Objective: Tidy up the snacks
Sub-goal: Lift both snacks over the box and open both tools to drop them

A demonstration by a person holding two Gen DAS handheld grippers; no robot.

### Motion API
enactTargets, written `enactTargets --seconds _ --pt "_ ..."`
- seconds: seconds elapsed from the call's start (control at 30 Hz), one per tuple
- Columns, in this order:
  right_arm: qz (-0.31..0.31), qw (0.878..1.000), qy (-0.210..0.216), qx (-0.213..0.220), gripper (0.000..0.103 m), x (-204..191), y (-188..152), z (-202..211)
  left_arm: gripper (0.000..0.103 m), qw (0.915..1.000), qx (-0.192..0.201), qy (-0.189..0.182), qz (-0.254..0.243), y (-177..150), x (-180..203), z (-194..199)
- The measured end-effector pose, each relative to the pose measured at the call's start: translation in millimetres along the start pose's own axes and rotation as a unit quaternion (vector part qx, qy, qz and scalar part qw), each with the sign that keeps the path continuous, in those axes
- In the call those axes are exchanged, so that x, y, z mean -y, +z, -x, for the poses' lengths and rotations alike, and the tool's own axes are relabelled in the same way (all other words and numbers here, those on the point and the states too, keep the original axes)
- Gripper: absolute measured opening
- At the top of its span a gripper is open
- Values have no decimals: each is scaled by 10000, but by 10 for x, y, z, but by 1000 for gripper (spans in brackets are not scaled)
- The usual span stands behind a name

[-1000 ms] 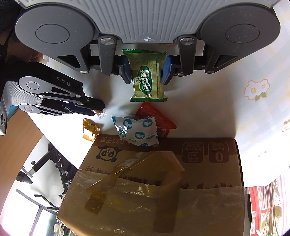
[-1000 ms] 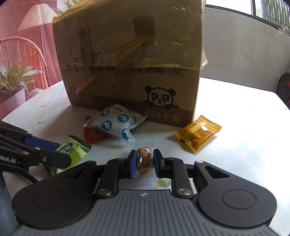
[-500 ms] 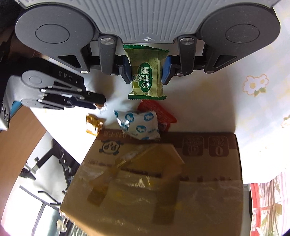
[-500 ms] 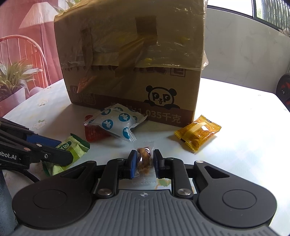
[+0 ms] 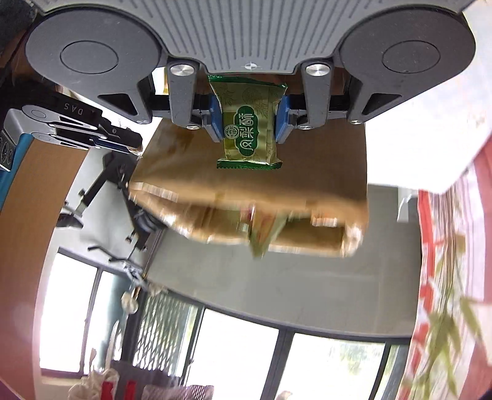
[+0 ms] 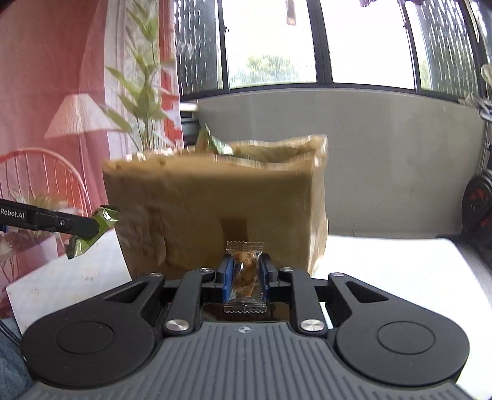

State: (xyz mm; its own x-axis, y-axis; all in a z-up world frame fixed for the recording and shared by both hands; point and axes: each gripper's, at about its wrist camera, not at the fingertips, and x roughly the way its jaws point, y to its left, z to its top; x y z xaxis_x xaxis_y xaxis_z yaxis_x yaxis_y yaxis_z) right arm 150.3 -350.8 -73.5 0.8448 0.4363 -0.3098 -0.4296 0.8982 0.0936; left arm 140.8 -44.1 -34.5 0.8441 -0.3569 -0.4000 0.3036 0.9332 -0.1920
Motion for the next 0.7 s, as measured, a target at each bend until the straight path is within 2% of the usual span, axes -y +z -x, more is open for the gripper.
enactTargets --seconds 0.13,0.3,0.4,0.57,0.63,0.67,0.7 --pt "-50 9990 111 431 20 56 451 -22 38 9993 296 -15 -236 411 95 -79" --pt "-46 9985 2 537 20 107 822 -318 38 9980 423 98 -455 763 188 -475" --pt "3 9993 -174 336 20 86 889 -579 38 9987 269 107 -418 842 207 -772" --pt "148 9993 -332 -72 20 21 829 -858 40 9990 10 212 -404 795 225 -1110" --pt "184 9991 -351 -166 21 10 785 -876 45 9993 -22 261 -285 756 191 -1122" --pt "161 9993 -311 -160 24 20 766 -860 54 9995 -2 228 -237 737 162 -1103" --pt "145 9994 -295 -140 29 31 752 -836 59 9997 34 161 -191 719 126 -1081"
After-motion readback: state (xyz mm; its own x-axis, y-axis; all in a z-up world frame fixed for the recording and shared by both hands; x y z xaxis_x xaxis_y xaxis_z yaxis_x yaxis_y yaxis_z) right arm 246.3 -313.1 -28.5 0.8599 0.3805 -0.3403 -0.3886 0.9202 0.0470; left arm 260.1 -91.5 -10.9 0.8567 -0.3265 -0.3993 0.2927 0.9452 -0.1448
